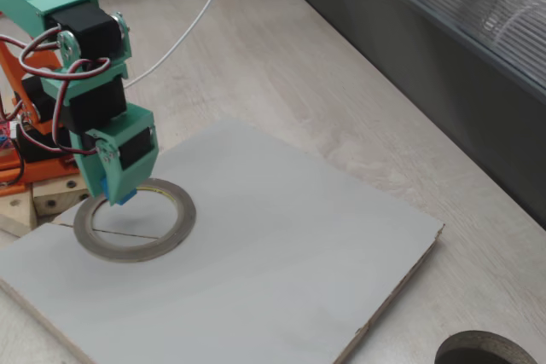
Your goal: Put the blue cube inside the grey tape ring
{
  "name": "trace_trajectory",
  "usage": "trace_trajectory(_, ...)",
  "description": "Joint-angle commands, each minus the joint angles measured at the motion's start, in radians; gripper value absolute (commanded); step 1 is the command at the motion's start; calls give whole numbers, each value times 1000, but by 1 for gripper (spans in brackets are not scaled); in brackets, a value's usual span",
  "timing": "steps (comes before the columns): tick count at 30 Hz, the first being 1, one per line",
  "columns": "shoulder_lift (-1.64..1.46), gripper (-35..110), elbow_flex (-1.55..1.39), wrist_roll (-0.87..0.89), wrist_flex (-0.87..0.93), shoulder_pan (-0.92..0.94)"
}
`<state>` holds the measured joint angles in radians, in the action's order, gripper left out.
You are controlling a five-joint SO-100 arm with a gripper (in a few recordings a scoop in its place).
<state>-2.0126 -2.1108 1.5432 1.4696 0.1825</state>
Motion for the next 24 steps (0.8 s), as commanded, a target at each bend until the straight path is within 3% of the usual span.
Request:
trace_trajectory(1,-20,2,-18,5,21,9)
trace_trajectory(10,-28,5,-3,8,17,11)
trace_trajectory(19,-20,40,-17,8,78,11)
trace_trajectory(24,-9,48,-9,8,130,0)
